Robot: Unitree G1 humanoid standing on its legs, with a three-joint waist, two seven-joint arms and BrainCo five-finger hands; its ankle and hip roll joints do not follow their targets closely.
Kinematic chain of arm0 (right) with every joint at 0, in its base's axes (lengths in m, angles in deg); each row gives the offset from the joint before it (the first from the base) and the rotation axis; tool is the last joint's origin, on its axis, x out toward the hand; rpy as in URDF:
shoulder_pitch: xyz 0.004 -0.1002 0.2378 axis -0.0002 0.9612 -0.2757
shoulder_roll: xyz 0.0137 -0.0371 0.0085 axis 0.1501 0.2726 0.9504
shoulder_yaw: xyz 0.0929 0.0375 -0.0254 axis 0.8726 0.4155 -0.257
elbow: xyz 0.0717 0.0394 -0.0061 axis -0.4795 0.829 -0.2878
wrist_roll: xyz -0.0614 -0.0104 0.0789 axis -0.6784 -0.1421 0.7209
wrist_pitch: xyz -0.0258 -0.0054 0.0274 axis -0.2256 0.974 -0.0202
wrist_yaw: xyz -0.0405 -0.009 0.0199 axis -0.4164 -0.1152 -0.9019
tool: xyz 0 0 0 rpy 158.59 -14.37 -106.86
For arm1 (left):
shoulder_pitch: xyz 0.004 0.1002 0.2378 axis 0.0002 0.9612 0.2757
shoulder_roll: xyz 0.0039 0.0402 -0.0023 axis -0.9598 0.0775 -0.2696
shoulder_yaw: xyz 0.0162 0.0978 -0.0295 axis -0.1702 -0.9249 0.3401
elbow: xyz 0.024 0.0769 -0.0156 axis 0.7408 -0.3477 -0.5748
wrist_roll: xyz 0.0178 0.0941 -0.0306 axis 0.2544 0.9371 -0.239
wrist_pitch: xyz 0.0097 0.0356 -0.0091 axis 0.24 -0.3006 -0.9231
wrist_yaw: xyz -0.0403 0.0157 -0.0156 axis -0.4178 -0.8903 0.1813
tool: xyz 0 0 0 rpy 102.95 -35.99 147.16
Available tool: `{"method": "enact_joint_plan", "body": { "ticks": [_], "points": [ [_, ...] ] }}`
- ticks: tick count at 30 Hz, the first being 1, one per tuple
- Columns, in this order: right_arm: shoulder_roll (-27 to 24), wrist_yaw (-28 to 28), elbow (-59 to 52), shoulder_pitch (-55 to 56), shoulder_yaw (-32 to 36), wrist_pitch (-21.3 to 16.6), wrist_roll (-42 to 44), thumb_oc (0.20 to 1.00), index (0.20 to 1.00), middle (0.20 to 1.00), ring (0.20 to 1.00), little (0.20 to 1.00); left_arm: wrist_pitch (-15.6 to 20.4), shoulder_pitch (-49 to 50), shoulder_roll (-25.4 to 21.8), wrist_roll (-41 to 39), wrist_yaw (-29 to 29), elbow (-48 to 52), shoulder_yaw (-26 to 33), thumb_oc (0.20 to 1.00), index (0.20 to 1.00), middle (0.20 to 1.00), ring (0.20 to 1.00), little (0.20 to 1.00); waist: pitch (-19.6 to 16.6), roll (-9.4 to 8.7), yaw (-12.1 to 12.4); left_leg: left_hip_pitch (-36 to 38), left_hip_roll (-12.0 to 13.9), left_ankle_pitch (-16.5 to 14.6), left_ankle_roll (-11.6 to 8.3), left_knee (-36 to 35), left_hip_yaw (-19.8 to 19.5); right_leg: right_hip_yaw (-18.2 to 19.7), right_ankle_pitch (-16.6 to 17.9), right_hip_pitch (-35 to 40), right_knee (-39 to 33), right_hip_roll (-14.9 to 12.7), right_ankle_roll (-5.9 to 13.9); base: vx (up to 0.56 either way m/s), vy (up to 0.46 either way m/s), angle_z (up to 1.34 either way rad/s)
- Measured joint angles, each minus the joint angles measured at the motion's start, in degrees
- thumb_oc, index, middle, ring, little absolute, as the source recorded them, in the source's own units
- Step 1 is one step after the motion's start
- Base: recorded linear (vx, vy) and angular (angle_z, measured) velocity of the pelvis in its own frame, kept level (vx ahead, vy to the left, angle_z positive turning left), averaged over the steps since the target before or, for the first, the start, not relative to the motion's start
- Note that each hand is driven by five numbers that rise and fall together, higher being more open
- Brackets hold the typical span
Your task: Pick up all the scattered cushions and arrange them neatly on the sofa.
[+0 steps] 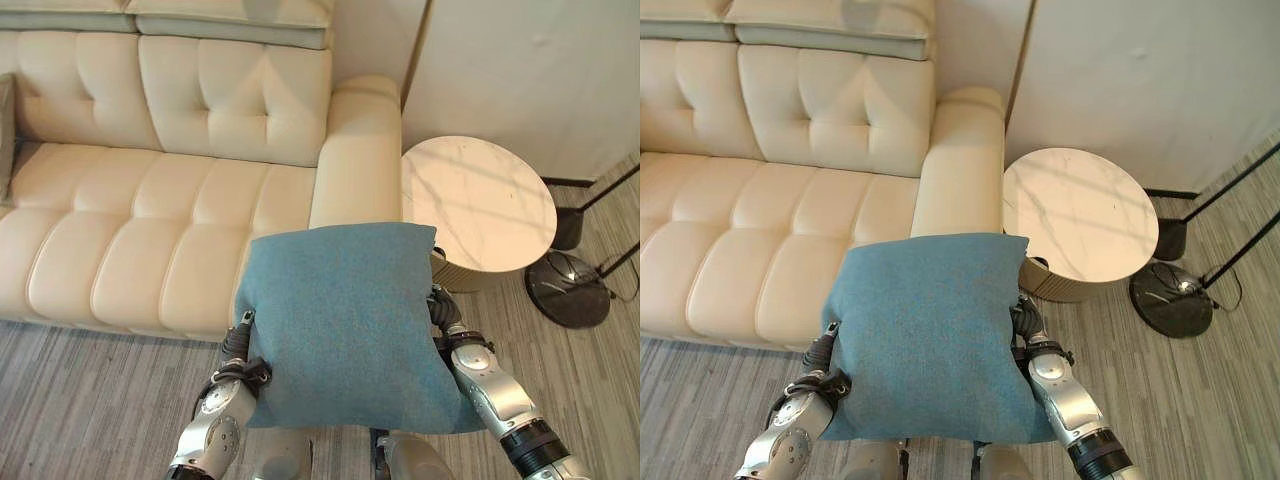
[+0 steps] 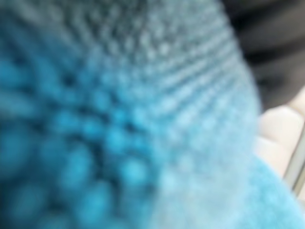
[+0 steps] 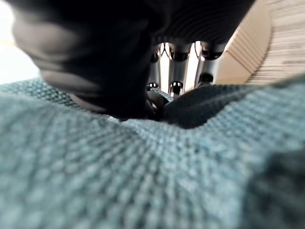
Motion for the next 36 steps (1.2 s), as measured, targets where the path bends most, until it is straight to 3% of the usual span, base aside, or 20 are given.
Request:
{"method": "enact_joint_plan", "body": {
  "ticks": [3,6,7,8,9,10,11,13,16,20,21,22,26,28,30,36],
  "points": [
    [-0.3,-0.5,0.0,0.3,-0.1,-0.2,0.6,0.200,0.200,0.200,0.200,0.200,0.0,0.0,0.1,0.0,-0.1,0.0,0.0,0.200,0.200,0.200,0.200,0.200,-0.7,0.14,0.3,-1.7,0.9,1.9,-2.78,0.0,-3.9,-1.5,0.1,0.2,-0.5,2.4,-1.63,-0.35,-0.302,0.52],
    [-1.0,-0.7,-0.1,1.9,-0.1,-1.5,1.3,0.200,0.200,0.200,0.200,0.200,0.0,0.5,0.1,0.0,0.0,0.3,-0.2,0.200,0.200,0.200,0.200,0.200,-0.4,0.90,-0.2,-4.0,2.3,4.4,-6.34,0.0,-8.9,-1.5,-2.2,-1.4,3.2,6.4,-5.73,-0.38,-0.249,1.00],
    [-1.1,-0.6,-0.1,1.8,-0.4,-1.7,1.7,0.200,0.200,0.200,0.200,0.200,0.0,1.2,-0.3,0.0,0.0,0.5,-0.1,0.200,0.200,0.200,0.200,0.200,-0.2,1.10,0.5,-4.4,2.9,4.6,-6.58,0.0,-9.9,-2.7,-3.3,-2.9,6.1,7.2,-6.61,-0.30,-0.174,0.75],
    [-1.1,-0.5,-0.2,1.7,-1.1,-2.0,1.7,0.200,0.200,0.200,0.200,0.200,0.0,1.9,-0.7,0.1,0.0,0.8,0.1,0.200,0.200,0.200,0.200,0.200,0.3,2.03,0.6,-5.4,3.8,2.3,-7.03,-0.4,-9.2,-4.3,-4.7,-4.2,9.9,7.9,-7.63,-0.26,-0.159,1.19],
    [-1.0,-0.6,-1.1,3.2,-1.2,-2.1,1.7,0.200,0.200,0.200,0.200,0.200,-1.1,1.8,-1.4,0.2,0.0,0.2,0.0,0.200,0.200,0.200,0.200,0.200,0.8,1.04,0.0,-6.6,5.0,-4.5,-5.58,0.0,-2.5,-6.9,-5.6,-4.5,11.1,6.4,-10.43,-0.25,-0.164,1.28],
    [-0.7,-0.6,-1.1,3.7,-1.2,-2.1,1.7,0.200,0.200,0.200,0.200,0.200,-1.4,1.6,-1.9,0.4,0.0,0.1,-0.1,0.200,0.200,0.200,0.200,0.200,1.3,-0.22,-0.1,-6.6,4.7,-6.8,-4.83,0.0,3.0,-8.5,-5.6,-4.8,10.8,4.5,-12.25,-0.28,-0.202,1.62],
    [-0.2,-0.6,-1.2,4.2,-0.9,-2.1,1.8,0.200,0.200,0.200,0.200,0.200,-1.7,1.7,-2.1,0.4,0.0,-0.1,-0.1,0.200,0.200,0.200,0.200,0.200,1.7,-1.99,-0.2,-6.7,2.5,-6.4,-3.46,0.0,9.7,-9.7,-4.7,-4.7,9.1,1.8,-13.24,-0.20,-0.137,1.06],
    [-0.4,-0.6,-1.2,4.3,-0.9,-2.1,2.0,0.200,0.200,0.200,0.200,0.200,-2.0,1.7,-1.8,1.1,0.1,-0.1,0.0,0.200,0.200,0.200,0.200,0.200,1.9,-2.23,-0.2,-6.8,1.3,-7.1,-3.01,9.5,13.5,-12.8,-1.0,-3.2,3.9,-0.6,-13.94,-0.10,-0.075,0.92],
    [-0.5,-0.6,-1.8,4.0,-1.1,-2.1,2.3,0.200,0.200,0.200,0.200,0.200,-2.0,1.6,-1.2,2.2,0.4,0.0,0.4,0.200,0.200,0.200,0.200,0.200,2.1,-2.02,-0.7,-0.6,1.3,-9.9,-1.79,15.3,14.4,-14.3,0.6,-2.6,0.7,-1.3,-12.34,-0.09,-0.010,0.59],
    [-1.5,-0.8,-2.3,3.9,-0.1,-2.1,2.9,0.200,0.200,0.200,0.200,0.200,-2.0,0.7,0.1,2.2,0.6,0.7,0.3,0.200,0.200,0.200,0.200,0.200,2.8,-0.99,-1.6,6.9,2.4,-11.3,-1.04,11.2,18.2,-17.5,2.4,-3.1,-0.8,-1.4,-9.96,-0.08,0.080,0.47],
    [-1.9,-0.8,-2.4,3.9,0.5,-2.2,2.9,0.200,0.200,0.200,0.200,0.200,-2.0,0.2,0.4,2.3,0.6,0.7,-0.1,0.200,0.200,0.200,0.200,0.200,3.1,-0.45,-2.2,7.8,2.2,-11.1,-0.98,8.8,18.4,-18.3,2.7,-3.8,-0.6,-1.3,-9.63,-0.14,0.237,1.03],
    [-2.8,-1.5,-2.5,4.0,1.9,-2.2,2.9,0.200,0.200,0.200,0.200,0.200,-2.0,-1.9,1.6,2.2,0.7,0.6,-0.7,0.200,0.200,0.200,0.200,0.200,3.8,1.27,-3.8,8.1,2.8,-10.8,-1.43,3.0,21.3,-23.2,4.7,-4.2,-1.5,-2.0,-8.00,-0.09,0.157,1.17],
    [-2.2,-1.9,-3.1,4.0,2.6,-2.2,2.8,0.200,0.200,0.200,0.200,0.200,-2.0,-2.2,1.7,2.4,0.6,0.7,-1.0,0.200,0.200,0.200,0.200,0.200,4.1,1.99,-3.5,6.5,1.7,-7.6,0.13,0.9,21.5,-24.6,7.9,-4.1,-5.7,-2.8,-5.20,-0.04,0.140,0.44],
    [-1.8,-2.0,-3.5,3.8,1.7,-2.2,2.8,0.200,0.200,0.200,0.200,0.200,-2.0,-2.1,0.9,2.4,0.6,0.8,0.0,0.200,0.200,0.200,0.200,0.200,4.1,1.99,-2.6,6.1,0.8,-7.1,-0.17,0.7,21.6,-24.7,9.4,-4.0,-7.4,-3.1,-5.17,0.02,0.209,0.05],
    [-0.9,-2.1,-3.5,3.8,1.1,-2.2,2.8,0.200,0.200,0.200,0.200,0.200,-1.9,-1.1,0.2,2.4,0.6,0.9,0.2,0.200,0.200,0.200,0.200,0.200,4.0,2.01,-2.3,6.5,0.2,-7.0,0.14,0.6,21.6,-24.4,11.1,-3.4,-8.4,-3.2,-6.33,0.04,0.214,-0.05],
    [-1.4,-2.1,-3.5,3.2,0.5,-2.1,2.7,0.200,0.200,0.200,0.200,0.200,-1.7,-0.4,1.0,2.6,0.4,1.3,1.2,0.200,0.200,0.200,0.200,0.200,4.1,1.23,-1.3,7.7,-0.8,-7.8,1.16,0.5,21.4,-24.5,11.6,-1.8,-8.6,-4.2,-6.19,0.06,0.251,0.04]
  ]
}}
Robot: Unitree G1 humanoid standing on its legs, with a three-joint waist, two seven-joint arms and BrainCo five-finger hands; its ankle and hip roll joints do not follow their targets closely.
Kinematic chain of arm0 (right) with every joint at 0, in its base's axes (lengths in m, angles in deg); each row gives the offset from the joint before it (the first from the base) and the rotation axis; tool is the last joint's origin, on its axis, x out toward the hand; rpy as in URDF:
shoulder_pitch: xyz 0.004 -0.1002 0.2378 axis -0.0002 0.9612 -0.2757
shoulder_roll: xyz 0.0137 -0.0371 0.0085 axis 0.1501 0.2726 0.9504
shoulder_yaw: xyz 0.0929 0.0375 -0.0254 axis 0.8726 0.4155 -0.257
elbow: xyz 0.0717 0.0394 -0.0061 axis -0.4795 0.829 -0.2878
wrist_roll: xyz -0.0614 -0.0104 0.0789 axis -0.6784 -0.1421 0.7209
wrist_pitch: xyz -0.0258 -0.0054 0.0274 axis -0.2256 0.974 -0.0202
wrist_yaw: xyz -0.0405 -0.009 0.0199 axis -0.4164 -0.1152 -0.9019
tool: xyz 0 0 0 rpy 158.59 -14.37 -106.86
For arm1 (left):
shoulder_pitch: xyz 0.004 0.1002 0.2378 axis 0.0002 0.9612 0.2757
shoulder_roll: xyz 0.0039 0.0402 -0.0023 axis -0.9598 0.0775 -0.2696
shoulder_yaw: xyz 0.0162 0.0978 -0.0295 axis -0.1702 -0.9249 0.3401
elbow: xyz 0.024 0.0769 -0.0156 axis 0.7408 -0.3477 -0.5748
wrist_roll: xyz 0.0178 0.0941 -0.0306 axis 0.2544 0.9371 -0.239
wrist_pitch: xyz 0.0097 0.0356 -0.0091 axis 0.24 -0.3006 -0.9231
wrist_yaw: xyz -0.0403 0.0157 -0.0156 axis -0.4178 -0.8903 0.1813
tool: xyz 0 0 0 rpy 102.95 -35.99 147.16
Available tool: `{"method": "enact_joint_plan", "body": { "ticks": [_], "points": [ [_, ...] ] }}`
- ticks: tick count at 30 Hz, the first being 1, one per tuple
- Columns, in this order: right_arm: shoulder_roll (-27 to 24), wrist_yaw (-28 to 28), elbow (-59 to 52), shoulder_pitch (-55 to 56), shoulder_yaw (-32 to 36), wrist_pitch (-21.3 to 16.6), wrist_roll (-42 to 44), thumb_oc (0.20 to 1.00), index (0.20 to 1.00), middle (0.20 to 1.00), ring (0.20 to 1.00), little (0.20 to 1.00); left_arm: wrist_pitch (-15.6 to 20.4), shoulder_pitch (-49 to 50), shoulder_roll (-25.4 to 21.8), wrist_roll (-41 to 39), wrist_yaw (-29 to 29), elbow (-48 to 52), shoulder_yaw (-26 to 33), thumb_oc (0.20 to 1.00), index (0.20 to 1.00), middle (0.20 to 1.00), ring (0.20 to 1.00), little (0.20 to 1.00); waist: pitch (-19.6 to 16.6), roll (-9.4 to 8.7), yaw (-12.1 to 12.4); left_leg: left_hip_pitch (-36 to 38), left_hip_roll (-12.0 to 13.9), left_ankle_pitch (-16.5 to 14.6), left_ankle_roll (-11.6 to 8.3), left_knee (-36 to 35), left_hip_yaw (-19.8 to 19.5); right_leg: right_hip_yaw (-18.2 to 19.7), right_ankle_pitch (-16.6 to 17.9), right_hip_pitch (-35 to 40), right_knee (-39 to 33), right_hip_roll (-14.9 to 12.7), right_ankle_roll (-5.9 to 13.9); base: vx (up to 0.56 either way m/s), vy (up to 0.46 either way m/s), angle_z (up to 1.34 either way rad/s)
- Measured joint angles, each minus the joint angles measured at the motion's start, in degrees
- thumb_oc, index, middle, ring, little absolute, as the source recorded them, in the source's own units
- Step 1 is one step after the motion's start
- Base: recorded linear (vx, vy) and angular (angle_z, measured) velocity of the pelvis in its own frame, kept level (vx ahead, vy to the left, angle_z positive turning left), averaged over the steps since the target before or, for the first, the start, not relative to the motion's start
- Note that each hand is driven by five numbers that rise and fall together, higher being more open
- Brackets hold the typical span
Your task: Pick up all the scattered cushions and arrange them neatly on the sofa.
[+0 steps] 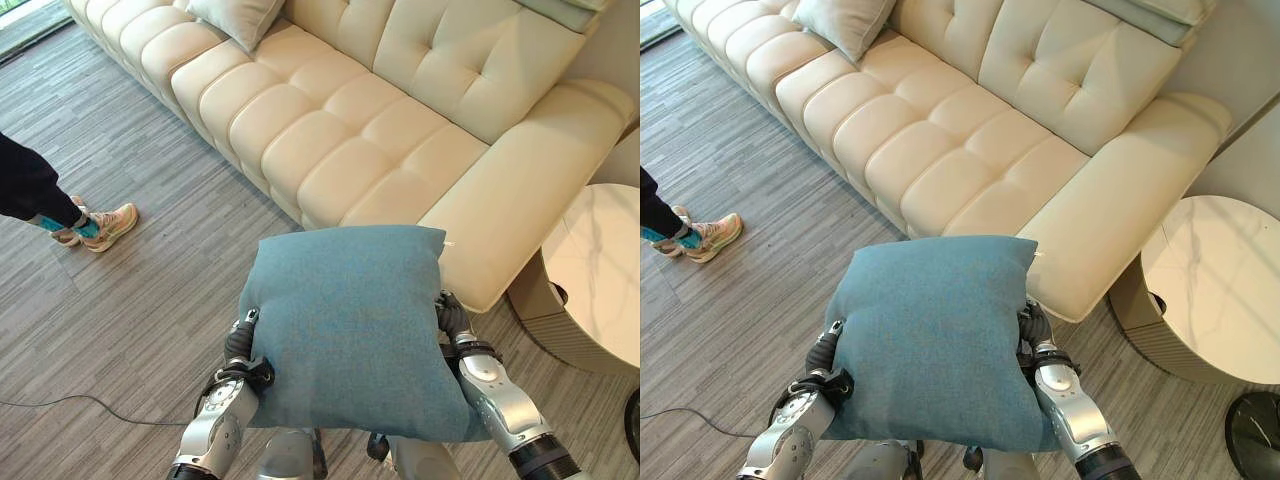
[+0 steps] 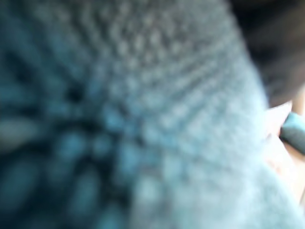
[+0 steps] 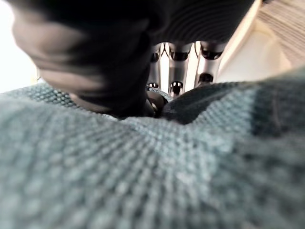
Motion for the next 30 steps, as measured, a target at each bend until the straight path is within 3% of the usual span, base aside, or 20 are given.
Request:
{"method": "enact_joint_plan", "body": {
  "ticks": [3,4,6,8,9,10,11,12,14,16,17,19,20,21,22,23,25,27,30],
  "points": [
    [0.3,0.0,0.0,-1.3,0.0,0.0,0.0,0.200,0.200,0.200,0.200,0.200,0.2,-0.6,-0.2,0.0,-0.5,0.0,0.3,0.200,0.200,0.200,0.200,0.200,0.2,-0.70,0.1,-0.3,-0.6,-0.4,0.61,0.3,-0.5,0.0,-0.3,-0.3,1.3,-0.7,0.88,0.10,0.315,0.07],
    [0.3,0.0,0.0,-1.5,0.0,0.0,0.0,0.200,0.200,0.200,0.200,0.200,0.2,-1.0,-0.1,0.0,-0.7,-0.1,0.4,0.200,0.200,0.200,0.200,0.200,0.2,-0.71,-0.1,-0.6,-0.9,-1.3,1.49,0.8,-1.2,-0.1,-1.1,-0.8,3.4,-1.5,1.97,0.16,0.441,0.25],
    [0.1,-0.4,0.0,-1.4,0.2,0.0,-0.1,0.200,0.200,0.200,0.200,0.200,0.3,-2.3,-0.2,0.0,-1.1,-0.2,0.0,0.200,0.200,0.200,0.200,0.200,0.3,-0.81,-1.4,-1.0,-1.9,-3.4,2.96,3.6,-3.2,1.9,-3.9,-4.0,14.5,-4.7,5.60,0.13,0.330,0.43],
    [0.1,-0.6,-0.1,-1.1,0.1,0.0,-0.1,0.200,0.200,0.200,0.200,0.200,0.3,-2.4,0.0,0.1,-1.4,-0.5,-0.5,0.200,0.200,0.200,0.200,0.200,0.4,-0.81,-2.0,-1.4,-2.5,-5.5,4.70,6.8,-3.8,3.7,-5.0,-7.1,24.0,-8.1,6.83,0.06,0.094,0.20],
    [0.1,-0.8,-0.3,-0.8,0.0,-0.1,-0.1,0.200,0.200,0.200,0.200,0.200,0.4,-2.2,0.0,0.3,-1.7,-0.5,-0.7,0.200,0.200,0.200,0.200,0.200,0.4,-0.96,-2.3,-1.0,-3.3,-6.1,4.79,7.0,-4.6,6.6,-5.4,-9.1,28.5,-8.8,6.62,0.16,0.045,0.25],
    [0.8,-1.0,-0.7,-1.5,-1.0,-0.2,-0.1,0.200,0.200,0.200,0.200,0.200,1.1,-3.3,-2.3,1.8,-2.2,-0.5,-1.0,0.200,0.200,0.200,0.200,0.200,0.4,-1.24,-3.0,-2.1,-4.1,-4.3,7.16,5.7,-6.2,19.3,-13.4,-16.1,33.8,-1.9,8.18,0.13,0.024,0.29],
    [0.9,-1.1,-0.9,-1.8,-1.0,-0.2,0.0,0.200,0.200,0.200,0.200,0.200,1.1,-3.6,-2.8,1.8,-2.3,-0.6,-0.9,0.200,0.200,0.200,0.200,0.200,0.6,-1.39,-2.9,-2.3,-4.4,-4.0,6.98,5.0,-6.2,20.1,-14.3,-17.0,31.9,-0.3,8.04,0.20,-0.019,0.35],
    [1.0,-1.2,-0.8,-2.3,-1.0,-0.2,0.1,0.200,0.200,0.200,0.200,0.200,1.1,-4.0,-2.8,1.8,-2.3,-1.1,-0.7,0.200,0.200,0.200,0.200,0.200,0.9,-1.57,-2.7,-2.3,-5.0,-4.1,6.95,4.1,-6.2,18.8,-14.6,-17.2,25.1,1.6,7.81,0.15,-0.053,0.16],
    [1.4,-1.3,-0.8,-2.4,-1.1,-0.2,0.1,0.200,0.200,0.200,0.200,0.200,1.1,-4.3,-2.6,1.8,-2.3,-2.2,-0.5,0.200,0.200,0.200,0.200,0.200,1.1,-1.91,-2.8,-2.3,-6.6,-3.7,6.49,4.0,-6.3,16.9,-13.1,-17.8,17.4,3.1,7.34,0.27,-0.075,0.23],
    [1.5,-1.6,-0.8,-2.5,-1.1,-0.1,0.3,0.200,0.200,0.200,0.200,0.200,1.1,-4.4,-2.1,1.8,-2.3,-2.6,-0.1,0.200,0.200,0.200,0.200,0.200,1.3,-2.25,-3.1,-1.9,-8.5,-4.8,6.39,4.0,-7.8,16.7,-10.5,-17.9,10.6,4.0,8.32,0.40,-0.095,0.45],
    [1.3,-1.6,-0.6,-2.1,-0.7,0.0,0.7,0.200,0.200,0.200,0.200,0.200,0.8,-4.2,-1.4,1.8,-2.3,-2.6,0.0,0.200,0.200,0.200,0.200,0.200,1.4,-2.45,-3.0,-0.1,-9.6,-5.8,6.28,3.9,-8.4,14.3,-8.5,-16.0,7.6,3.6,6.37,0.61,-0.147,0.54],
    [1.4,-1.5,-0.5,0.0,-0.1,0.0,1.2,0.200,0.200,0.200,0.200,0.200,0.4,-3.4,-1.0,2.0,-2.2,-2.5,-0.5,0.200,0.200,0.200,0.200,0.200,0.9,-2.72,-3.0,3.1,-10.6,-7.0,6.00,4.2,-10.3,13.9,-5.1,-11.1,6.0,3.4,3.30,0.46,-0.118,0.52],
    [1.2,-1.3,-0.4,0.3,-0.1,-0.1,1.2,0.200,0.200,0.200,0.200,0.200,0.5,-3.0,-0.6,2.0,-2.2,-2.2,-0.6,0.200,0.200,0.200,0.200,0.200,0.6,-2.27,-2.9,3.9,-10.1,-9.3,4.67,4.1,-11.1,14.0,-3.5,-10.5,6.6,4.1,1.83,0.26,-0.080,0.62],
    [1.2,-1.2,-0.1,1.5,0.1,-0.1,1.2,0.200,0.200,0.200,0.200,0.200,0.5,-1.8,-0.4,2.0,-2.1,-2.0,-1.0,0.200,0.200,0.200,0.200,0.200,-0.6,-1.14,-3.5,4.3,-9.0,-11.9,1.83,7.7,-12.3,13.8,-2.5,-8.6,7.3,4.6,1.50,0.43,-0.159,0.60],
    [1.1,-1.1,0.0,2.6,0.1,-0.1,1.2,0.200,0.200,0.200,0.200,0.200,0.4,-1.4,-0.5,2.0,-2.1,-2.0,-1.4,0.200,0.200,0.200,0.200,0.200,-1.6,-1.34,-3.6,3.6,-8.5,-12.8,0.27,13.0,-11.7,13.7,-0.6,-6.4,6.5,5.0,-2.36,0.26,-0.113,0.52],
    [1.2,-1.1,0.1,2.6,0.1,-0.1,1.2,0.200,0.200,0.200,0.200,0.200,0.4,-1.2,-0.2,2.0,-2.1,-2.0,-1.4,0.200,0.200,0.200,0.200,0.200,-1.8,-1.36,-3.3,2.4,-8.1,-13.4,-0.43,17.5,-10.8,13.7,0.2,-5.0,5.7,5.2,-4.04,0.32,-0.164,0.26],
    [0.3,-0.9,-0.4,1.9,0.2,-0.4,1.2,0.200,0.200,0.200,0.200,0.200,0.6,-1.7,0.4,2.0,-2.0,-1.8,-1.3,0.200,0.200,0.200,0.200,0.200,-2.8,-0.23,-2.8,-10.6,-5.6,-14.4,-3.12,44.8,-12.5,14.1,-1.9,0.6,2.3,7.0,-5.89,0.28,-0.153,-0.18],
    [0.0,-1.0,-0.9,1.7,0.3,-0.5,1.2,0.200,0.200,0.200,0.200,0.200,0.6,-2.3,0.4,2.0,-1.8,-1.8,-1.3,0.200,0.200,0.200,0.200,0.200,-2.9,-0.38,-3.1,-13.6,-4.3,-14.5,-3.00,44.6,-12.6,14.6,-3.4,2.8,1.9,7.4,-6.77,0.20,-0.086,-0.21],
    [-0.2,-1.0,-1.4,1.1,0.6,-0.5,1.2,0.200,0.200,0.200,0.200,0.200,0.5,-2.6,0.4,1.9,-1.8,-1.6,-1.2,0.200,0.200,0.200,0.200,0.200,-2.8,-0.78,-3.2,-16.6,-5.1,-14.2,-1.83,31.5,-15.3,18.2,-4.8,5.2,1.6,6.9,-5.62,0.27,0.008,-0.48]
  ]
}}
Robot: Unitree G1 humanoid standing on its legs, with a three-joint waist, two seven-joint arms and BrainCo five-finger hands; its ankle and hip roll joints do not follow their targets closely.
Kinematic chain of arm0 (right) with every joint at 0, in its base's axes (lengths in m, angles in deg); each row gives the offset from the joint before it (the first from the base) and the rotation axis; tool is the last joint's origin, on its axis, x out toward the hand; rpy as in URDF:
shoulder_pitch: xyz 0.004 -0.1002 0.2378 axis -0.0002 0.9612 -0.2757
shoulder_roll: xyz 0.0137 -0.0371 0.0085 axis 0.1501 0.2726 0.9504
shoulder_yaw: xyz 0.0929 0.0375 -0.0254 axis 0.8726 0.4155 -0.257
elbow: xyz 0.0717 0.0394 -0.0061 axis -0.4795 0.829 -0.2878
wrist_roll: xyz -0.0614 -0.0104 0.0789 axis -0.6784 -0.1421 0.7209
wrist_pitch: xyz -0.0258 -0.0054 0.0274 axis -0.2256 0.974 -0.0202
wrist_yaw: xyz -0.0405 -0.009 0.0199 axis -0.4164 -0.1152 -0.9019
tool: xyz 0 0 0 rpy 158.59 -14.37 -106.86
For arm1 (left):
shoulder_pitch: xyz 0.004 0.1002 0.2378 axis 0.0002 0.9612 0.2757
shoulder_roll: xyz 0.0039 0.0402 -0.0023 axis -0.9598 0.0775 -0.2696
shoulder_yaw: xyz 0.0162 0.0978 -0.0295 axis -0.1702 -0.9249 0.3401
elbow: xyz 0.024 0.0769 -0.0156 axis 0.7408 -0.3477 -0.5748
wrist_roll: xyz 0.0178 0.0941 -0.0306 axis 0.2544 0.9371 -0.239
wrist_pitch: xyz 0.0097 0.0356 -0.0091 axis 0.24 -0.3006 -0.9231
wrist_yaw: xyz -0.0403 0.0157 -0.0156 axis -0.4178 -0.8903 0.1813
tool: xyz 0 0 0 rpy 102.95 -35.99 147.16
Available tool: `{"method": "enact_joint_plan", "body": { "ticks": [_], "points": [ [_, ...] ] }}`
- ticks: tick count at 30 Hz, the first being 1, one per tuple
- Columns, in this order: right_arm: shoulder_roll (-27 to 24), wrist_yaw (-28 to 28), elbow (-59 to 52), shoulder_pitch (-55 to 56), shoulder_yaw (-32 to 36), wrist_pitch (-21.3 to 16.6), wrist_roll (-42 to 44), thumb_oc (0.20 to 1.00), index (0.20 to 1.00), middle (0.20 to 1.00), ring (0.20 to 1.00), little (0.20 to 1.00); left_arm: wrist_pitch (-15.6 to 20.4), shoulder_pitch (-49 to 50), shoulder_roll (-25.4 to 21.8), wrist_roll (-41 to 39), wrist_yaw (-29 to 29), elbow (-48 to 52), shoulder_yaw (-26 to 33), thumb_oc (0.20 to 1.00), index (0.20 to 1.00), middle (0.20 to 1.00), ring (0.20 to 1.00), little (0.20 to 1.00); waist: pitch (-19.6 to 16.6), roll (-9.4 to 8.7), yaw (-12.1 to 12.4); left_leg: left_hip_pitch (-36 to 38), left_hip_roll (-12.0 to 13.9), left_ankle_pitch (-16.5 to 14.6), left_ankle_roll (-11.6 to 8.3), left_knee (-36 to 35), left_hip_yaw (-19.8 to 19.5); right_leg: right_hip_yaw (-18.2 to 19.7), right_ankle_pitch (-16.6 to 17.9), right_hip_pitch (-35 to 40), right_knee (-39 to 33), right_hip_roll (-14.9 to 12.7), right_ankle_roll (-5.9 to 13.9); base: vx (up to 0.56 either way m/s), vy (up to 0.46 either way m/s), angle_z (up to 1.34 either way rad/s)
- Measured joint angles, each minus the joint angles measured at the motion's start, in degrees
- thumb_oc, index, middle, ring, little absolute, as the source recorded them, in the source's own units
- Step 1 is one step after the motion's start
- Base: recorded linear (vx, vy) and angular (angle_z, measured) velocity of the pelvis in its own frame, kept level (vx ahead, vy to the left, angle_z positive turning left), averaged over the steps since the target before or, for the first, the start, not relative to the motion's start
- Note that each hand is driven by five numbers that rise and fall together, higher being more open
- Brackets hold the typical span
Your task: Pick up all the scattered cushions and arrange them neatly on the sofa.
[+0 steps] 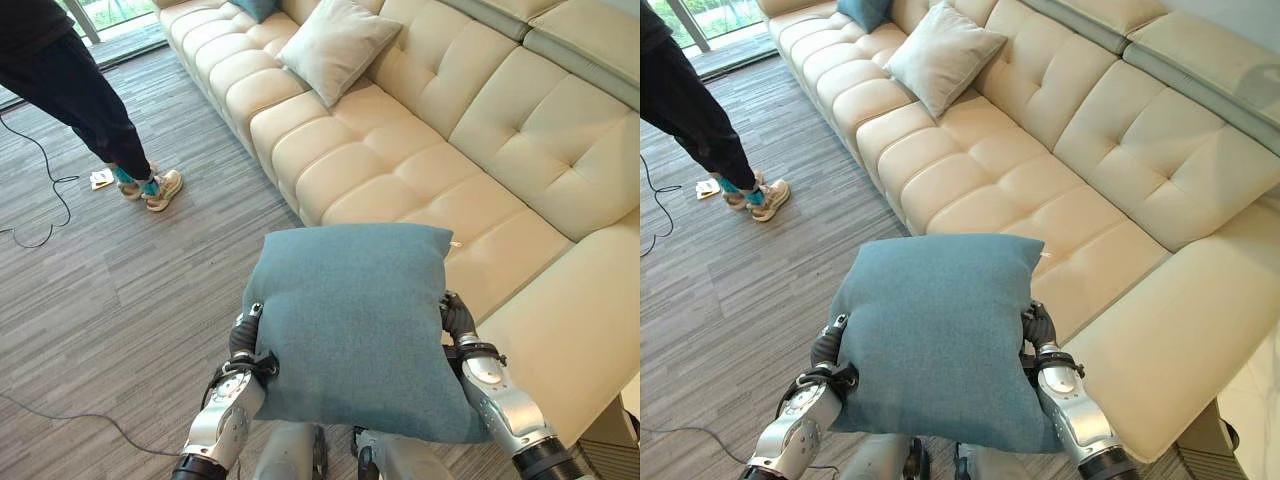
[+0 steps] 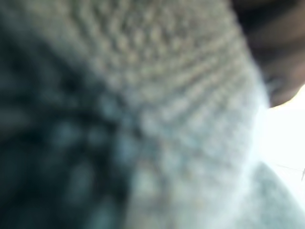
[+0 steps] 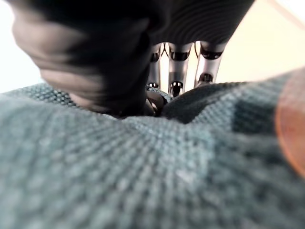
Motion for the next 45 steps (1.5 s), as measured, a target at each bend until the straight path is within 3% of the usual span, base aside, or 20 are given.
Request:
{"method": "enact_joint_plan", "body": {
  "ticks": [2,3,4,8,9,12,13,17,20,23,25,26,29,33,35,38,39,41,43,45],
  "points": [
    [0.0,0.0,0.2,0.1,-0.3,0.0,0.0,0.200,0.200,0.200,0.200,0.200,0.0,0.3,-0.3,0.0,0.0,-0.2,0.0,0.200,0.200,0.200,0.200,0.200,0.2,-0.33,-0.5,1.6,-1.5,4.8,1.19,-15.5,-5.3,2.0,-1.2,2.5,-0.2,-1.0,1.46,0.26,0.028,-0.56],
    [0.0,0.0,0.5,0.0,-0.5,0.0,0.0,0.200,0.200,0.200,0.200,0.200,0.0,0.1,-0.4,0.1,0.0,-0.3,0.1,0.200,0.200,0.200,0.200,0.200,0.3,-0.61,-1.0,1.6,-1.8,8.5,0.85,-24.0,-10.0,3.5,-2.0,3.9,-0.9,-1.4,2.59,0.15,0.029,-0.38],
    [-0.1,0.0,0.7,0.0,-0.5,0.0,0.0,0.200,0.200,0.200,0.200,0.200,0.0,0.2,-0.4,0.3,0.0,-0.3,0.2,0.200,0.200,0.200,0.200,0.200,0.3,-0.49,-0.9,1.7,-1.2,10.0,-0.02,-27.7,-11.0,3.5,-2.1,4.3,-1.0,-1.3,2.84,0.18,0.047,-0.54],
    [-0.6,0.2,1.6,1.0,-0.5,0.0,-0.1,0.200,0.200,0.200,0.200,0.200,-0.2,2.3,0.1,0.5,0.1,-0.3,0.0,0.200,0.200,0.200,0.200,0.200,-0.5,1.41,-1.0,3.9,1.9,11.2,-0.15,-28.2,-11.4,10.3,-6.0,7.8,-1.1,0.9,4.06,0.29,0.121,-0.83],
    [-0.3,0.4,1.7,1.0,-0.4,0.0,-0.1,0.200,0.200,0.200,0.200,0.200,-0.3,2.7,0.1,0.6,0.2,-0.2,0.0,0.200,0.200,0.200,0.200,0.200,-0.8,1.38,-0.9,4.2,1.9,13.1,-1.22,-28.4,-11.2,11.9,-7.5,7.1,0.2,0.9,5.79,0.39,0.216,-1.03],
    [0.4,1.0,1.4,2.4,0.5,0.0,-0.1,0.200,0.200,0.200,0.200,0.200,-0.8,2.3,-0.6,0.6,0.5,-0.2,-0.2,0.200,0.200,0.200,0.200,0.200,-1.1,0.23,-1.6,5.6,-0.4,13.5,-1.13,-28.5,-7.4,14.4,-9.9,6.6,1.8,-3.0,8.40,0.32,0.213,-0.65],
    [0.4,1.2,1.4,3.1,0.5,0.2,-0.2,0.200,0.200,0.200,0.200,0.200,-0.8,2.6,-0.6,0.8,1.1,0.5,-0.2,0.200,0.200,0.200,0.200,0.200,-1.2,0.85,-1.7,6.9,-1.1,17.3,1.43,-29.3,-5.1,15.3,-10.6,6.8,2.5,-4.6,10.55,0.34,0.250,-0.60],
    [2.4,1.3,1.3,3.6,0.5,0.4,-0.8,0.200,0.200,0.200,0.200,0.200,-0.9,2.7,-1.8,2.0,1.3,0.5,0.0,0.200,0.200,0.200,0.200,0.200,-1.3,-0.44,-1.4,9.7,-2.7,17.4,3.89,-30.6,-1.1,17.2,-11.6,6.7,4.6,-7.2,12.06,0.25,0.217,-0.58],
    [3.3,1.6,1.2,3.2,0.4,0.6,-2.4,0.200,0.200,0.200,0.200,0.200,-0.9,3.1,-2.5,2.0,1.3,0.5,0.0,0.200,0.200,0.200,0.200,0.200,-1.3,-0.25,-0.4,12.8,-1.6,19.8,8.77,-31.6,4.7,17.0,-15.2,0.1,18.6,-6.6,16.30,0.12,0.210,-1.08],
    [3.8,1.5,1.5,2.6,0.4,0.6,-2.6,0.200,0.200,0.200,0.200,0.200,-0.9,2.3,-3.0,2.0,1.3,0.6,0.0,0.200,0.200,0.200,0.200,0.200,-0.9,-0.71,-0.8,14.0,-1.1,18.8,9.85,-31.6,8.4,13.2,-15.5,-7.3,31.0,-6.8,18.06,0.11,0.124,-0.77],
    [3.8,1.5,1.5,2.3,0.4,0.6,-3.3,0.200,0.200,0.200,0.200,0.200,-0.9,2.1,-3.0,2.0,1.3,0.7,0.2,0.200,0.200,0.200,0.200,0.200,-0.8,-0.78,-1.2,14.9,-0.6,17.8,9.80,-31.6,12.3,4.6,-16.8,-10.9,31.3,-9.2,16.67,0.11,0.052,-0.69],
    [3.8,1.5,1.5,2.3,0.3,0.6,-3.4,0.200,0.200,0.200,0.200,0.200,-0.9,1.9,-3.0,2.0,1.3,0.7,0.2,0.200,0.200,0.200,0.200,0.200,-0.8,-0.77,-1.4,14.9,-0.4,17.6,9.52,-31.6,12.9,3.4,-16.6,-11.4,29.7,-9.2,16.33,0.20,0.014,-0.79],
    [3.9,1.4,1.8,0.0,-0.8,0.6,-3.3,0.200,0.200,0.200,0.200,0.200,-0.9,2.1,-2.8,2.0,1.1,0.3,2.4,0.200,0.200,0.200,0.200,0.200,-0.4,-0.70,0.1,15.1,1.8,15.0,8.39,-31.6,18.8,-6.3,-13.9,-15.2,17.9,-8.6,15.66,0.19,-0.028,-1.01],
    [3.8,1.7,2.8,0.0,-0.8,0.8,-3.4,0.200,0.200,0.200,0.200,0.200,-0.9,3.0,-2.0,2.0,0.9,-0.6,3.3,0.200,0.200,0.200,0.200,0.200,-0.5,-1.13,-1.0,18.6,2.1,13.1,5.57,-31.9,21.8,-16.8,-1.3,-10.9,3.3,-9.5,15.13,0.33,-0.132,-0.47],
    [3.2,2.0,2.9,1.6,-0.4,0.7,-3.4,0.200,0.200,0.200,0.200,0.200,-0.9,3.0,0.0,2.0,1.2,-0.3,2.9,0.200,0.200,0.200,0.200,0.200,-0.5,-1.10,-1.1,19.0,3.7,11.5,2.41,-29.0,20.7,-16.1,1.3,-8.9,2.4,-7.7,12.59,0.24,-0.167,0.13],
    [1.8,2.0,3.0,2.8,-0.4,0.7,-3.3,0.200,0.200,0.200,0.200,0.200,-0.9,3.6,0.5,2.0,1.4,-0.3,2.3,0.200,0.200,0.200,0.200,0.200,-0.7,-1.07,-0.5,15.9,7.7,7.6,-0.71,-17.5,17.8,-15.4,-0.7,-6.6,2.5,-4.8,8.28,0.20,-0.177,0.16],
    [1.3,2.1,3.0,2.7,-0.5,0.6,-3.2,0.200,0.200,0.200,0.200,0.200,-1.0,3.6,0.7,2.0,1.6,-0.3,2.2,0.200,0.200,0.200,0.200,0.200,-0.7,-1.53,0.6,12.2,8.9,6.8,-1.44,-9.0,15.0,-15.0,-1.1,-6.2,2.4,-4.3,6.25,0.17,-0.120,-0.07],
    [0.9,2.1,3.0,2.4,-0.4,0.4,-3.2,0.200,0.200,0.200,0.200,0.200,-1.0,3.5,1.1,2.0,1.6,-0.2,2.0,0.200,0.200,0.200,0.200,0.200,-0.6,-1.53,0.8,8.0,8.8,5.5,-3.40,-1.1,8.7,-14.6,-0.2,-5.3,1.9,-3.9,4.27,0.13,-0.056,-0.15],
    [0.4,2.2,2.9,2.2,-0.5,0.3,-3.0,0.200,0.200,0.200,0.200,0.200,-1.0,3.3,1.4,2.0,1.5,0.0,2.2,0.200,0.200,0.200,0.200,0.200,-0.6,-0.68,1.1,5.7,7.7,4.8,-3.33,-3.3,7.2,-13.9,-0.3,-3.9,-0.4,-3.0,4.06,0.17,0.044,-0.16],
    [0.4,2.2,2.7,1.9,-0.5,0.3,-3.0,0.200,0.200,0.200,0.200,0.200,-0.9,3.3,1.3,2.0,1.4,0.6,2.3,0.200,0.200,0.200,0.200,0.200,-0.4,-0.51,1.0,6.4,6.8,5.5,-2.68,-13.9,6.8,-13.6,0.2,-3.4,-1.7,-2.5,3.94,0.08,0.089,-0.18]
  ]
}}
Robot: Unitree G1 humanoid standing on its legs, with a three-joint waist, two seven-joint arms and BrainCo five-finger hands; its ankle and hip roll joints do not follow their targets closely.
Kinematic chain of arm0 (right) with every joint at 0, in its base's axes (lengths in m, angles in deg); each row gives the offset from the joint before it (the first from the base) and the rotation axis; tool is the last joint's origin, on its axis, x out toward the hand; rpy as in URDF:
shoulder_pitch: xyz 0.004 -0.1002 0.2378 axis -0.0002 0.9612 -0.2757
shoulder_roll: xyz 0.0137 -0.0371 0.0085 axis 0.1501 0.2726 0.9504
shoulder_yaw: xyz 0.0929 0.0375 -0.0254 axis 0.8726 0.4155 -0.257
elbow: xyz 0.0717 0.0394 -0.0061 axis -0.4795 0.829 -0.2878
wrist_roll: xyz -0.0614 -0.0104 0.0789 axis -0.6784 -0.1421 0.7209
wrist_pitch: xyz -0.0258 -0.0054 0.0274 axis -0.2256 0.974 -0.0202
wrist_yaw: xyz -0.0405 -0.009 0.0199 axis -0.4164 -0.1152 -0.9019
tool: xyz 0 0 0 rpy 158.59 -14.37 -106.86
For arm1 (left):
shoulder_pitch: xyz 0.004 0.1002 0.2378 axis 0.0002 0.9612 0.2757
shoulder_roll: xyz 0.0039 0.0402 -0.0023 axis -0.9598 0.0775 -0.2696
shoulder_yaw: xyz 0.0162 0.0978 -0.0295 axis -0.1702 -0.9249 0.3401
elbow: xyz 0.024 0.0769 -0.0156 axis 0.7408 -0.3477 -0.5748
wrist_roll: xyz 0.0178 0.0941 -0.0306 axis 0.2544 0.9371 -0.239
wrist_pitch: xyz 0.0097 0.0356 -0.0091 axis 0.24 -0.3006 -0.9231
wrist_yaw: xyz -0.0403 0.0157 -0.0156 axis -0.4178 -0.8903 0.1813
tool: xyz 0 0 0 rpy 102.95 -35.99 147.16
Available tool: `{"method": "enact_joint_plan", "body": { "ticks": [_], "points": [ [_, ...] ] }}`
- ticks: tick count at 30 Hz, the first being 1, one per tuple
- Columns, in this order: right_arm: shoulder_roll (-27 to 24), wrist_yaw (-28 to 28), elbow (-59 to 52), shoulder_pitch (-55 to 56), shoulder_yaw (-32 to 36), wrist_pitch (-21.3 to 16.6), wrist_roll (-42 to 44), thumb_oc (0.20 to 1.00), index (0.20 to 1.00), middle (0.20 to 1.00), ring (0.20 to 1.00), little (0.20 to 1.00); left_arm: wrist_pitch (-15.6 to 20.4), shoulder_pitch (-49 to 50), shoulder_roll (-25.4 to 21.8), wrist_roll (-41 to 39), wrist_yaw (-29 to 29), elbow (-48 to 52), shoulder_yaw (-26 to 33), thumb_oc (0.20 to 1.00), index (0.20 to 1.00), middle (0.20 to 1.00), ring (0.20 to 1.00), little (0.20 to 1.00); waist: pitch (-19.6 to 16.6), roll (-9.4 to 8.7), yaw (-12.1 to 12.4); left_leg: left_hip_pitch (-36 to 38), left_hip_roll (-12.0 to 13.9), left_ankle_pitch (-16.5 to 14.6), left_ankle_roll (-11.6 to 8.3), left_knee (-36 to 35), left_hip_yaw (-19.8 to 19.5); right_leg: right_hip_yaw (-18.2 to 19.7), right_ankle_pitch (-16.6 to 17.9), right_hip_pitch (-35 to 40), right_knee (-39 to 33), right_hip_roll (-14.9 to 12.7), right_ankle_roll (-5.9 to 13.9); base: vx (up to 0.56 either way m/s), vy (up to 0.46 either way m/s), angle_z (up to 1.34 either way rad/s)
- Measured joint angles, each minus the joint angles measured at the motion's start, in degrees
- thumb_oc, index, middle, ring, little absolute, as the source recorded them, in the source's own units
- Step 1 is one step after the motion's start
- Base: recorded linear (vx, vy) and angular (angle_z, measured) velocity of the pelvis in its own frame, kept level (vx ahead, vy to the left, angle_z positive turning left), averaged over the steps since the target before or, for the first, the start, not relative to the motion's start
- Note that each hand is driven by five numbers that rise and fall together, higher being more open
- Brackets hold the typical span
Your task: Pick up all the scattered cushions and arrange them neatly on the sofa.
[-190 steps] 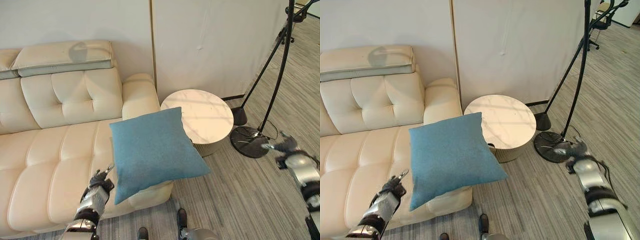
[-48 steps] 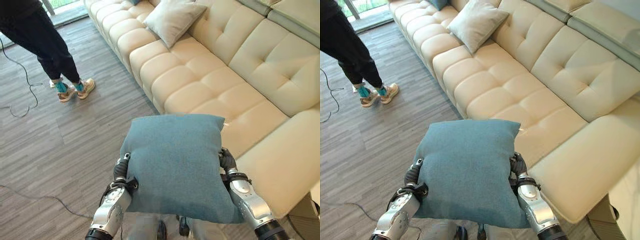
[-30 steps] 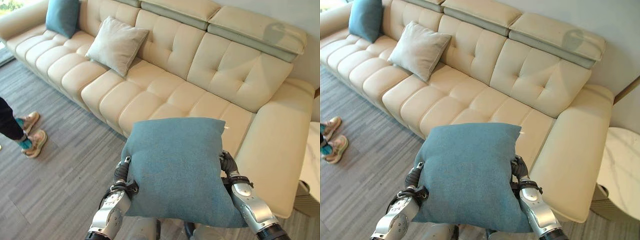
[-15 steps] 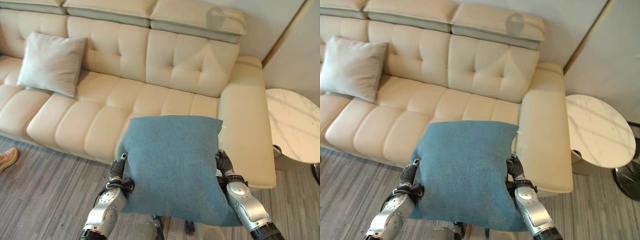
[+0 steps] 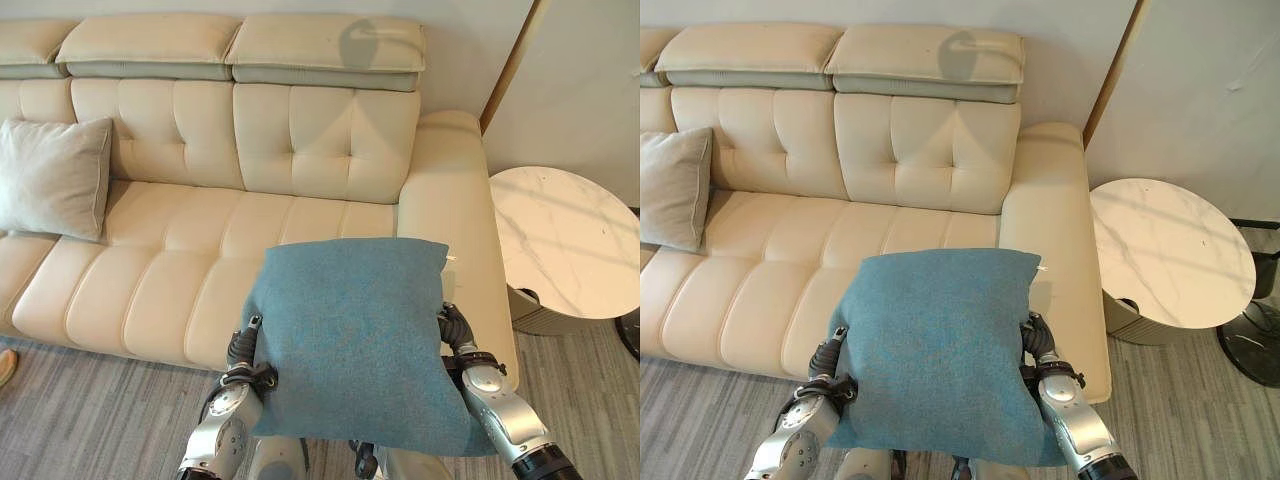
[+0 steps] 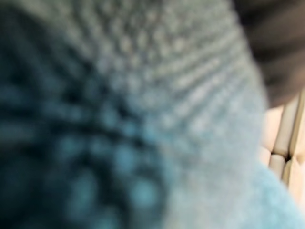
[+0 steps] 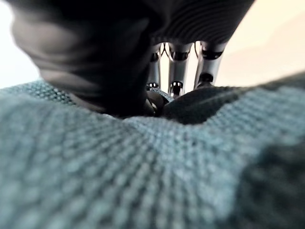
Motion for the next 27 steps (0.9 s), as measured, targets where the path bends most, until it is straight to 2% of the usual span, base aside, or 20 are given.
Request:
{"method": "enact_joint_plan", "body": {
  "ticks": [1,3,5,7,8,9,10,11,13,15,17,19,20,21,22,24,26,27],
  "points": [
    [0.0,0.0,0.0,-0.4,-0.1,0.0,0.0,0.200,0.200,0.200,0.200,0.200,0.0,-0.1,0.0,0.0,-0.1,0.0,0.0,0.200,0.200,0.200,0.200,0.200,0.1,0.00,0.1,0.9,-1.2,2.1,0.12,-8.8,-2.8,0.9,0.5,0.0,-0.3,0.4,-0.59,0.08,0.093,-0.32],
    [-0.1,0.0,0.1,-0.6,0.0,0.1,-0.1,0.200,0.200,0.200,0.200,0.200,0.0,-0.1,0.1,0.1,-0.2,0.0,0.0,0.200,0.200,0.200,0.200,0.200,0.5,0.48,0.3,0.9,-0.9,5.0,-0.22,-14.4,-4.5,1.7,0.8,0.6,-0.8,1.0,-0.97,0.11,0.121,-0.33],
    [-0.5,-0.1,0.1,-0.6,0.0,0.1,-0.4,0.200,0.200,0.200,0.200,0.200,0.0,-0.3,0.3,0.1,-0.2,0.0,-0.1,0.200,0.200,0.200,0.200,0.200,0.8,0.82,0.0,2.2,-0.7,7.7,-0.45,-15.3,-5.9,2.4,0.6,1.2,-0.9,1.2,-0.80,0.12,0.166,-0.26],
    [-0.7,0.0,0.0,-0.4,0.6,0.1,-0.5,0.200,0.200,0.200,0.200,0.200,0.0,-0.5,0.9,0.1,-0.2,0.0,-0.1,0.200,0.200,0.200,0.200,0.200,1.5,2.30,-1.2,5.0,0.1,8.6,0.19,-16.5,-4.1,2.8,0.5,2.1,-1.0,1.4,-0.75,0.15,0.266,-0.14],
    [-1.3,-0.1,0.0,-0.1,1.2,0.1,-0.6,0.200,0.200,0.200,0.200,0.200,0.0,-0.7,1.3,0.6,-0.2,0.4,-0.7,0.200,0.200,0.200,0.200,0.200,1.9,3.89,-1.8,6.9,0.2,9.3,0.36,-18.2,-3.2,2.8,0.5,2.2,-1.0,1.7,-0.69,0.09,0.196,-0.02],
    [-1.8,-0.1,-0.1,-0.1,1.3,0.1,-0.6,0.200,0.200,0.200,0.200,0.200,0.0,-0.8,1.5,1.1,-0.2,0.9,-0.8,0.200,0.200,0.200,0.200,0.200,2.4,4.88,-2.0,7.1,0.4,11.5,0.95,-18.1,-3.4,2.7,0.6,2.2,-1.0,2.1,-0.39,0.07,0.185,-0.05],
    [-1.6,-0.1,0.0,0.1,1.7,0.1,-0.6,0.200,0.200,0.200,0.200,0.200,0.0,-1.1,1.3,1.7,-0.2,1.0,-1.1,0.200,0.200,0.200,0.200,0.200,2.8,4.71,-1.8,7.2,-0.1,12.5,1.74,-17.9,-3.3,2.9,0.8,2.1,-1.0,1.5,0.30,0.05,0.221,0.06],
    [-1.1,-0.2,0.0,0.6,2.1,0.1,-0.6,0.200,0.200,0.200,0.200,0.200,0.0,-1.2,0.9,2.4,-0.2,1.2,-1.3,0.200,0.200,0.200,0.200,0.200,2.9,4.77,-1.8,6.2,-1.1,12.5,2.36,-18.0,-3.3,2.8,0.9,1.2,-1.0,0.5,1.34,0.02,0.151,0.07],
    [-0.5,-0.2,0.0,0.4,1.9,0.1,-0.6,0.200,0.200,0.200,0.200,0.200,0.0,-1.2,0.1,3.6,-0.3,1.3,-1.3,0.200,0.200,0.200,0.200,0.200,2.9,4.77,-1.7,5.0,-2.0,12.6,3.22,-17.8,-3.1,3.0,1.3,0.0,-1.0,-0.4,2.17,-0.01,0.133,0.05],
    [0.7,-0.5,0.0,-0.3,1.4,0.0,-0.5,0.200,0.200,0.200,0.200,0.200,0.0,-2.1,-0.9,5.2,-1.0,1.3,-1.3,0.200,0.200,0.200,0.200,0.200,3.6,4.65,-0.7,2.9,-3.3,13.2,4.00,-17.7,-2.6,3.5,2.1,-2.3,-1.0,-1.7,3.26,-0.11,0.149,0.00],
    [1.1,-1.8,0.6,-2.9,-0.1,-0.3,-0.4,0.200,0.200,0.200,0.200,0.200,0.1,-3.7,-1.8,7.1,-2.3,1.2,-1.6,0.200,0.200,0.200,0.200,0.200,4.2,4.36,-0.1,0.7,-3.8,13.4,4.35,-17.2,-2.6,3.8,2.2,-4.7,0.1,-2.4,3.40,-0.09,0.089,0.01],
    [1.6,-3.1,1.9,-7.4,-0.3,-1.0,-0.3,0.200,0.200,0.200,0.200,0.200,0.1,-7.7,-3.1,7.6,-4.0,0.9,-1.9,0.200,0.200,0.200,0.200,0.200,6.5,4.36,0.9,-1.0,-4.3,13.9,5.09,-17.0,-2.6,3.7,2.7,-6.3,0.5,-3.0,3.77,-0.11,0.084,0.08],
    [2.0,-5.4,5.1,-14.9,-0.4,-1.6,0.5,0.200,0.200,0.200,0.200,0.200,0.4,-13.5,-3.4,9.6,-6.6,-0.3,-2.0,0.200,0.200,0.200,0.200,0.200,7.6,4.35,1.4,-4.2,-4.6,14.1,5.33,-16.2,-2.6,3.6,2.8,-9.5,1.6,-3.5,3.96,-0.18,0.105,0.09],
    [1.0,-8.2,8.1,-27.8,-0.1,-2.0,0.7,0.200,0.200,0.200,0.200,0.200,1.2,-26.1,-5.6,11.3,-9.0,-4.2,-2.3,0.200,0.200,0.200,0.200,0.200,11.2,4.44,2.1,-8.1,-4.8,14.6,5.80,-13.9,-2.7,3.5,3.0,-13.4,4.2,-4.2,3.97,-0.14,0.081,0.09],
    [0.4,-9.2,8.4,-31.1,-0.1,-2.0,0.7,0.200,0.200,0.200,0.200,0.200,1.2,-29.8,-6.7,11.8,-10.0,-5.1,-2.3,0.200,0.200,0.200,0.200,0.200,12.1,4.43,2.1,-9.2,-4.8,14.6,5.79,-13.0,-2.7,3.5,3.0,-14.5,5.1,-4.4,3.97,-0.16,0.071,0.10],
    [-3.6,-12.9,14.0,-45.7,1.0,-3.4,0.4,0.200,0.200,0.200,0.200,0.200,0.9,-48.2,-10.7,16.7,-13.7,-13.5,-5.3,0.200,0.200,0.200,0.200,0.200,13.3,4.49,1.9,-16.7,-4.8,14.1,5.15,-9.1,-3.8,3.1,1.4,-22.7,11.9,-5.6,3.35,-0.06,0.027,0.20],
    [-7.3,-15.8,17.2,-53.8,0.7,-5.3,-0.5,0.200,0.200,0.200,0.200,0.200,1.4,-59.3,-13.1,20.5,-16.1,-15.5,-9.2,0.200,0.200,0.200,0.200,0.200,15.3,4.39,2.0,-20.0,-5.2,14.8,5.97,-7.1,-4.3,3.1,0.4,-26.5,16.0,-6.6,2.99,-0.03,0.019,0.23],
    [-7.8,-16.4,17.9,-55.1,0.9,-5.8,-0.5,0.200,0.200,0.200,0.200,0.200,1.7,-61.4,-13.7,21.0,-16.5,-15.9,-10.3,0.200,0.200,0.200,0.200,0.200,15.4,4.33,1.9,-20.6,-5.3,14.8,6.06,-6.9,-4.6,3.3,0.1,-27.4,16.8,-6.7,2.91,-0.05,0.022,0.17]
  ]
}}
